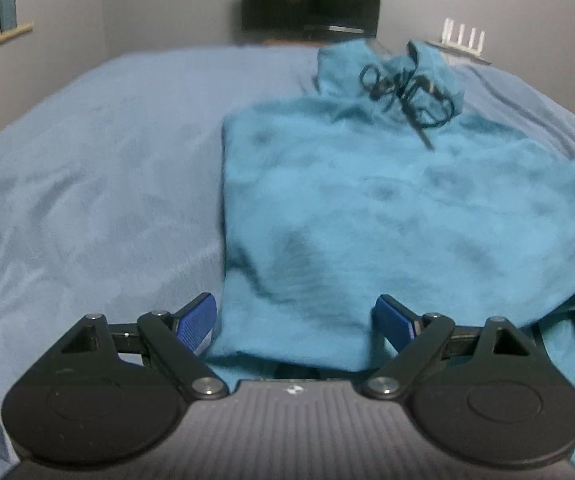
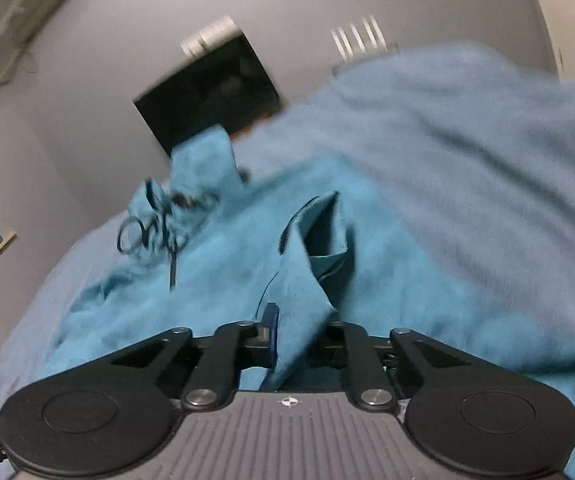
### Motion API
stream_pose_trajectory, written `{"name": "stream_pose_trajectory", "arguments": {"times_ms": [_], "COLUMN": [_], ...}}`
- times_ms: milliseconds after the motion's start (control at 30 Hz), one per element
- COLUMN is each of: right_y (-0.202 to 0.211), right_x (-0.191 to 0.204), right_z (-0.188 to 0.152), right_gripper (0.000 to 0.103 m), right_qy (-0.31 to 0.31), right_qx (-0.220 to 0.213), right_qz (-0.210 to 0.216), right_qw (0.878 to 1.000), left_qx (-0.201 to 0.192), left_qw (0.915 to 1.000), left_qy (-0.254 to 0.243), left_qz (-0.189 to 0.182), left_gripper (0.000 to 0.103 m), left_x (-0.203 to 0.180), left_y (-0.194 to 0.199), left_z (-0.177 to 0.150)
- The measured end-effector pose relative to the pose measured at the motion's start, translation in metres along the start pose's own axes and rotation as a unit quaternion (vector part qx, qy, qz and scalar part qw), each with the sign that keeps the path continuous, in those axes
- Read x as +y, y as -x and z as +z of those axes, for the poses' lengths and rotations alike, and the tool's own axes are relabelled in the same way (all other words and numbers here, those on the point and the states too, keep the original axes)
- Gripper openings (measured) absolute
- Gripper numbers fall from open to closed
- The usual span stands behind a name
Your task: Fold large clothes
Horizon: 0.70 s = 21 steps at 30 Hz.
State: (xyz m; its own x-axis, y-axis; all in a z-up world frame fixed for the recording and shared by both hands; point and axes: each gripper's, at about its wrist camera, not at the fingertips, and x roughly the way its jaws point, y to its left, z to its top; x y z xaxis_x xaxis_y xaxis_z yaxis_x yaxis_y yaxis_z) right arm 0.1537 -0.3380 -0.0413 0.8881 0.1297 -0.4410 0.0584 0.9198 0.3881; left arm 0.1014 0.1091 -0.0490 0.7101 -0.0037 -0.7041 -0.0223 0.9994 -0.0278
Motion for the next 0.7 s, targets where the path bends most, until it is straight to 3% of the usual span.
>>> {"name": "stream_pose_trajectory", "arguments": {"times_ms": [67, 133, 200, 267, 333, 433, 500, 600, 700], "right_y": [0.003, -0.003, -0.017, -0.018, -0.008, 0.013, 0.023, 0.023, 0.007], "right_x": [0.006, 0.009, 0.006, 0.000, 0.000, 0.011, 0.021, 0.038, 0.059], "right_z": [0.003, 0.003, -0.005, -0.006, 0.000, 0.012, 0.017, 0.018, 0.008], "right_gripper": [0.013, 0.016, 0.026, 0.044, 0.047, 0.059, 0.062, 0.065, 0.065], "right_qy": [0.035, 0.063, 0.071, 0.050, 0.035, 0.060, 0.091, 0.136, 0.201], "right_qx": [-0.021, -0.010, 0.024, 0.028, -0.002, -0.060, -0.090, -0.096, -0.066], "right_qz": [-0.016, -0.041, -0.068, -0.086, -0.099, -0.115, -0.104, -0.078, -0.048], "right_qw": [0.999, 0.997, 0.995, 0.995, 0.994, 0.990, 0.986, 0.983, 0.976], "left_qx": [0.018, 0.038, 0.052, 0.057, 0.038, -0.027, -0.062, -0.098, -0.114], "left_qw": [0.9998, 0.9991, 0.9983, 0.9978, 0.9985, 0.9986, 0.9977, 0.9939, 0.9870], "left_qy": [0.006, 0.013, 0.021, 0.029, 0.026, 0.003, -0.008, -0.049, -0.109], "left_qz": [0.010, 0.014, 0.016, 0.017, 0.031, 0.046, 0.028, -0.006, -0.034], "left_gripper": [0.086, 0.086, 0.087, 0.087, 0.086, 0.087, 0.087, 0.087, 0.087], "left_x": [0.004, 0.008, 0.012, 0.016, 0.015, 0.004, -0.008, -0.036, -0.062], "left_y": [-0.008, -0.017, -0.024, -0.027, -0.021, 0.000, 0.010, 0.015, 0.008], "left_z": [-0.002, -0.005, -0.007, -0.006, -0.003, 0.007, 0.015, 0.024, 0.018]}}
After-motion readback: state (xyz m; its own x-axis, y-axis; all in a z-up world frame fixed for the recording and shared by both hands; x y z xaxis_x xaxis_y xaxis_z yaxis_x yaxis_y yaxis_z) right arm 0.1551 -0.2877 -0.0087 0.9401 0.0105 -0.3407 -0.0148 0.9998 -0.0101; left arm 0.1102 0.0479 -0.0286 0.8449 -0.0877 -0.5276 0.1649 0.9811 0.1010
